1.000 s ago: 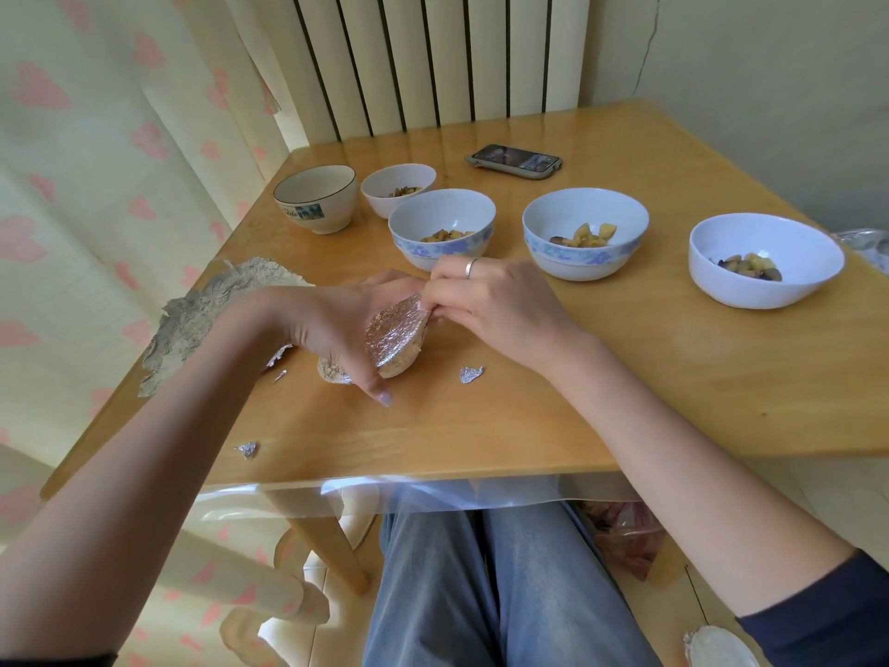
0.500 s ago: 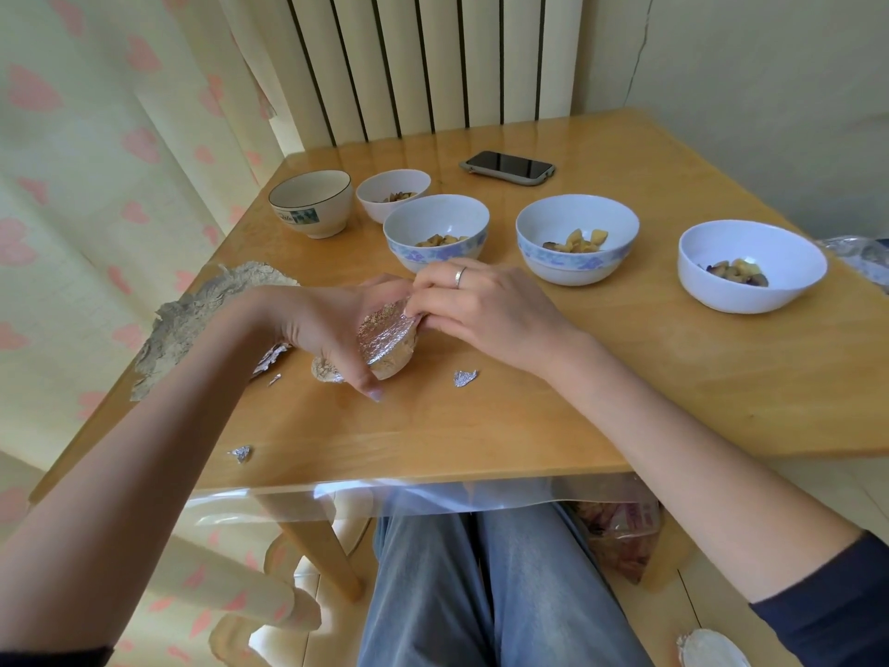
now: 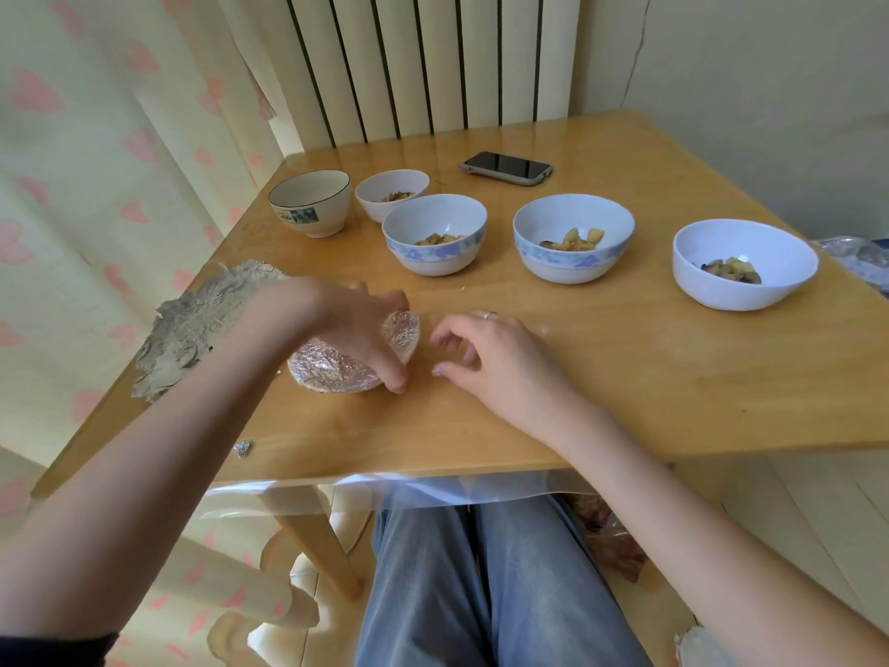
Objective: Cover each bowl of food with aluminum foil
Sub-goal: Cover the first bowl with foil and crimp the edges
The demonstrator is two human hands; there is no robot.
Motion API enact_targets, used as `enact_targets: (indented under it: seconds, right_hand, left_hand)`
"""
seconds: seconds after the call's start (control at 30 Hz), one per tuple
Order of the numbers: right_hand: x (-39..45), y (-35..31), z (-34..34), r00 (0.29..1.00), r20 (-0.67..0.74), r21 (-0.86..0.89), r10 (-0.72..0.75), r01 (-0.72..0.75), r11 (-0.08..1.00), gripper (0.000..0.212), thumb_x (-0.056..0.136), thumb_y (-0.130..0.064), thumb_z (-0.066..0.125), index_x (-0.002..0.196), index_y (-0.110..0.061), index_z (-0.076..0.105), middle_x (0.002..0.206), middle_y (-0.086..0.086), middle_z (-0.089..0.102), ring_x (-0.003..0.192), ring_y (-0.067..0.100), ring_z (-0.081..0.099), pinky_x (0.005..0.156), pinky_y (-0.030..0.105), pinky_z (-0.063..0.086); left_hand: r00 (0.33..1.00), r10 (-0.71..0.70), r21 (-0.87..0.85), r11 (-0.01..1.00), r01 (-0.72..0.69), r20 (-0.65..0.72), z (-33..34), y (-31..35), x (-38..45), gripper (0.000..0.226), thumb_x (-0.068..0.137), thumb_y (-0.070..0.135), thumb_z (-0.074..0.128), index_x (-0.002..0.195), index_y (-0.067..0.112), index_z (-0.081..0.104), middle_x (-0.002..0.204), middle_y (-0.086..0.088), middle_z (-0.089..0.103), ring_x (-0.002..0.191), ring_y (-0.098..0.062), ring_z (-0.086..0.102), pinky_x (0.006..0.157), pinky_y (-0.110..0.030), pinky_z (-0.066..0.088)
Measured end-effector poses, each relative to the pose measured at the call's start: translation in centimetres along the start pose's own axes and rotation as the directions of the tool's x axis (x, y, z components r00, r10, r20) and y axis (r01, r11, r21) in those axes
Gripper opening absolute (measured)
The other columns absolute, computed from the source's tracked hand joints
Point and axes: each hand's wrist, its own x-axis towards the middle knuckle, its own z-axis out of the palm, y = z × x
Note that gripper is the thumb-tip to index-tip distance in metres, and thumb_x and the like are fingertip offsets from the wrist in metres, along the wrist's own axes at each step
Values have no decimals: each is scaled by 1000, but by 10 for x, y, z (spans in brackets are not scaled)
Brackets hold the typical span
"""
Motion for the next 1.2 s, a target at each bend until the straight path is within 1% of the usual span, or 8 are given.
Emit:
enact_targets:
  seconds: [0.17, 0.33, 0.63, 0.77, 0.87, 0.97, 1.03, 1.2]
  right_hand:
    - [-1, -4, 4, 999, 3, 52, 42, -42, 998, 21, 84, -27, 69, 104, -26, 66, 94, -15, 55, 76, 1, 46, 71, 29, 48]
    - [5, -13, 6, 997, 44, 57, 56, -58, 997, 33, 79, -38, 73, 108, -25, 65, 101, -10, 59, 78, 4, 46, 75, 32, 49]
    - [0, -19, 9, 995, 45, 98, 88, -92, 991, 43, 79, -31, 75, 118, -20, 60, 106, -6, 61, 86, 5, 46, 79, 24, 43]
    - [0, -19, 6, 990, 22, 23, 138, -138, 990, 40, 81, -32, 72, 118, -24, 61, 111, -6, 63, 103, 13, 55, 89, 37, 46]
    - [-5, -15, 8, 985, -20, 26, 169, -168, 985, 36, 85, -24, 69, 120, -21, 61, 110, -3, 65, 105, 16, 57, 92, 38, 45]
    - [-6, -20, 6, 965, -90, 316, 248, -208, 925, 34, 95, -17, 55, 129, -13, 56, 119, 1, 64, 108, 13, 59, 93, 22, 44]
    - [3, -32, 7, 927, -26, 579, 373, -291, 762, 36, 99, -20, 47, 133, -11, 51, 121, -5, 58, 114, 9, 54, 92, 15, 38]
    - [51, -53, 21, 806, 97, 748, 584, -446, 491, 19, 100, -21, 36, 90, -14, 50, 71, -7, 41, 67, 9, 39, 60, 24, 30]
  left_hand:
    - [998, -53, 40, 998, 52, 38, 2, 8, -4, 136, 42, 84, 70, 149, 44, -5, 158, -9, 12, 138, -40, 32, 102, -50, 40]
    - [995, 84, 48, 995, -86, 48, 9, -11, -19, 151, 33, 75, 77, 138, 56, -31, 159, 5, -28, 146, -36, -21, 115, -62, 6]
    - [969, 191, -79, 975, -206, -159, 31, -31, -13, 127, 55, 52, 88, 134, 68, -11, 147, 15, 8, 137, -30, 28, 107, -49, 38]
    - [978, 148, 12, 989, -147, -145, 31, -22, -11, 139, 47, 66, 85, 134, 65, -24, 154, 9, 2, 141, -33, 23, 109, -52, 35]
    - [973, 200, -128, 968, -214, -115, 32, -40, -17, 149, 37, 70, 84, 129, 66, -33, 160, 8, -19, 150, -27, -7, 118, -55, 16]
    - [917, 226, -551, 743, -381, -329, 48, -67, -16, 128, 48, 89, 64, 148, 54, -8, 161, 11, 1, 149, -11, 10, 119, -38, 18]
    - [842, -92, -793, 403, -458, -532, 72, -72, -1, 96, 76, 84, 43, 152, 28, 27, 153, 5, 38, 139, -9, 37, 116, -32, 26]
    - [837, -356, -850, -174, -497, -417, 96, -48, 17, 65, 103, 52, 12, 130, 12, 56, 129, -2, 63, 124, -17, 56, 112, -41, 38]
